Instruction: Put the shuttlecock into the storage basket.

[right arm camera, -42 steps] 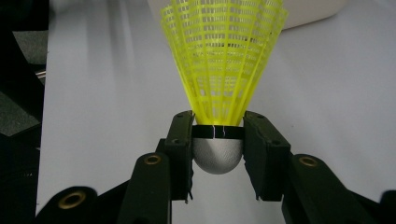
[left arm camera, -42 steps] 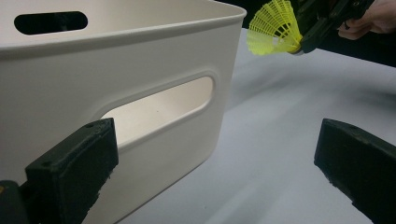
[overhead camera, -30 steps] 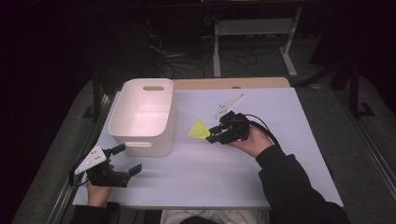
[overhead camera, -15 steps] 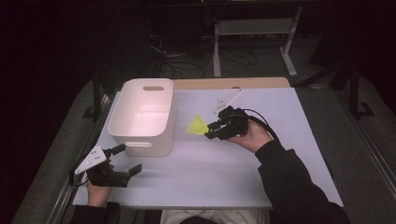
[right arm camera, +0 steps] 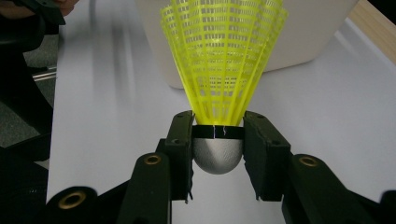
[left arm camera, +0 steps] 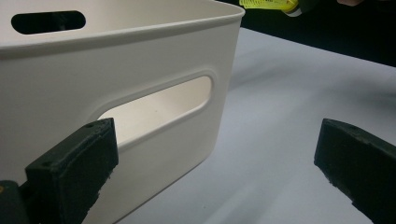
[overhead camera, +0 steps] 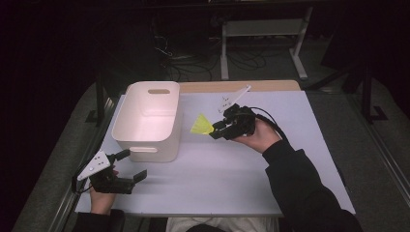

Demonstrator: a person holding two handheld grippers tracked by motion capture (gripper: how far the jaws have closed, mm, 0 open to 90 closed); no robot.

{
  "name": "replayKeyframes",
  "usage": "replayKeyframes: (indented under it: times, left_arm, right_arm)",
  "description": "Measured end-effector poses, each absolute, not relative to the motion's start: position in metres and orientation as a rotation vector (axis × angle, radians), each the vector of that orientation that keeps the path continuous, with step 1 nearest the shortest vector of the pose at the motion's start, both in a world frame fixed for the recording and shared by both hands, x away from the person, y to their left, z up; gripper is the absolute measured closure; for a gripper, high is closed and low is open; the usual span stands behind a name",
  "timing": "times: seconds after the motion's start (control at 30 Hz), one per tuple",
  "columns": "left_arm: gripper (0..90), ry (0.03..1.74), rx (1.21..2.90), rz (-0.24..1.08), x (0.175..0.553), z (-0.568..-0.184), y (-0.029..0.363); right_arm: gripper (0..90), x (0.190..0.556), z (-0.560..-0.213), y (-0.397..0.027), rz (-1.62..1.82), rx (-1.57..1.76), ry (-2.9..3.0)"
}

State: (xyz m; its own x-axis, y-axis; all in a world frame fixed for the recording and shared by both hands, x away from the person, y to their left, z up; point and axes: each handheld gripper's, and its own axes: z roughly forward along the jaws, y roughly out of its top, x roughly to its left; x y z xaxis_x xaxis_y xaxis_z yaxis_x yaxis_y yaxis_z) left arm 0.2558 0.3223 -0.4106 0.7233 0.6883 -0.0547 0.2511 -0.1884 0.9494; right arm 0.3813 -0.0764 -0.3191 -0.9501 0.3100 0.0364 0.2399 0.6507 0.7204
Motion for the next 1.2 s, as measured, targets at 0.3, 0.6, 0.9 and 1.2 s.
replayKeyframes:
  times: [0.3, 0.6, 0.9, 1.2]
  left_arm:
    - [0.0, 0.746, 1.759, 0.466, 0.256, -0.411, 0.322]
    - [0.0, 0.745, 1.761, 0.467, 0.256, -0.411, 0.322]
    - [0.0, 0.745, 1.759, 0.466, 0.256, -0.411, 0.322]
    - [0.0, 0.744, 1.759, 0.466, 0.256, -0.411, 0.322]
  right_arm:
    - [62.7, 0.386, -0.31, -0.076, 1.193, 0.459, 2.766]
    - [62.8, 0.392, -0.301, -0.066, 1.188, 0.427, 2.773]
    - [62.7, 0.393, -0.287, -0.059, 1.188, 0.4, 2.762]
    - [62.8, 0.397, -0.276, -0.051, 1.178, 0.368, 2.757]
